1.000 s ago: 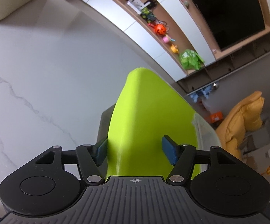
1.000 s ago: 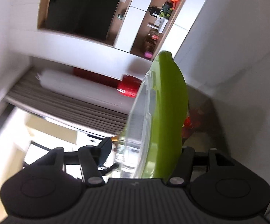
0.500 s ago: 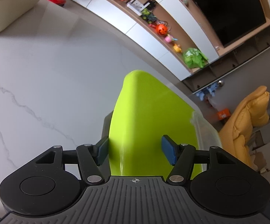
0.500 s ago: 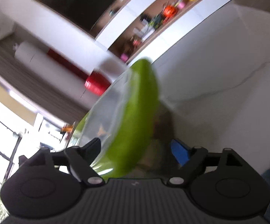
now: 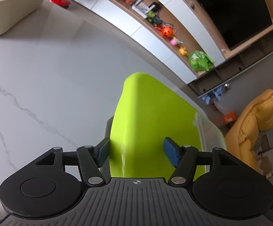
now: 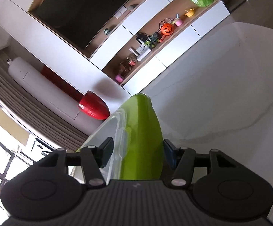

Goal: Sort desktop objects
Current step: 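Carry the green lid with both tools over the dark bin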

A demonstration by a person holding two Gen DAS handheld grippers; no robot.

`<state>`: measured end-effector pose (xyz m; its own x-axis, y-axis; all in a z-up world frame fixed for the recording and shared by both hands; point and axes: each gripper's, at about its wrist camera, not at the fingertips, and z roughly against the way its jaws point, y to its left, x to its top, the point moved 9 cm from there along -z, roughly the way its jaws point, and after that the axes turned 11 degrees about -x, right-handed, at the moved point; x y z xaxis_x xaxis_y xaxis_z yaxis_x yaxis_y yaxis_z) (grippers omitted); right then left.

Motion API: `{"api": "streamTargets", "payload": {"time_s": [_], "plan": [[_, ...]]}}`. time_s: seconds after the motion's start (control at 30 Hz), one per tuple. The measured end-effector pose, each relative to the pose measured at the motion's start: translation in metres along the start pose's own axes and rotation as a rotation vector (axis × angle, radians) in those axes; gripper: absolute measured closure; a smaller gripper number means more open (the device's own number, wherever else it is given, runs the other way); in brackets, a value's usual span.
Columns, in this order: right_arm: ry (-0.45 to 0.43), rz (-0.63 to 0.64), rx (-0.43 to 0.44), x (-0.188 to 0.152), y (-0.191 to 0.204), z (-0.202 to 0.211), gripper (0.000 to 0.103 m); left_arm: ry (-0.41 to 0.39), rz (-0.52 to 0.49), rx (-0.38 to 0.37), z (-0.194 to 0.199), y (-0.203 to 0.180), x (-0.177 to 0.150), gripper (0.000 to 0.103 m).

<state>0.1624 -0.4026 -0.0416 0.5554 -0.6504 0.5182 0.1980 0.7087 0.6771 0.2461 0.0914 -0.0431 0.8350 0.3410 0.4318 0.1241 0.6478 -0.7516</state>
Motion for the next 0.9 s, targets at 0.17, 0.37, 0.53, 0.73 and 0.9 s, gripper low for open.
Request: {"api": "streamTargets", "payload": {"time_s": [0.17,0.37,0.53,0.73,0.9], "plan": [[-0.024,-0.016,0.011,-0.009,-0.006,0.004,0.044,-0.032,-0.017,0.011,0.005,-0.003,0.001,0.039],[-0.052,0.002,-0.003,-0.023,-0.010,0.013,0.032,-0.064,-0.133,0.094,0.019,-0.018,-0.008,0.028],[-0.080,0.014,-0.006,-0.028,-0.008,0.022,0.042,-0.103,-0.347,0.242,0.026,-0.042,-0.018,0.028],[-0.067,0.001,-0.017,-0.027,0.000,0.014,0.043,-0.123,-0.402,0.245,0.021,-0.056,-0.019,0.033],[-0.083,0.004,-0.009,-0.024,0.001,0.011,0.043,-0.132,-0.412,0.190,0.014,-0.068,-0.012,0.055]]}}
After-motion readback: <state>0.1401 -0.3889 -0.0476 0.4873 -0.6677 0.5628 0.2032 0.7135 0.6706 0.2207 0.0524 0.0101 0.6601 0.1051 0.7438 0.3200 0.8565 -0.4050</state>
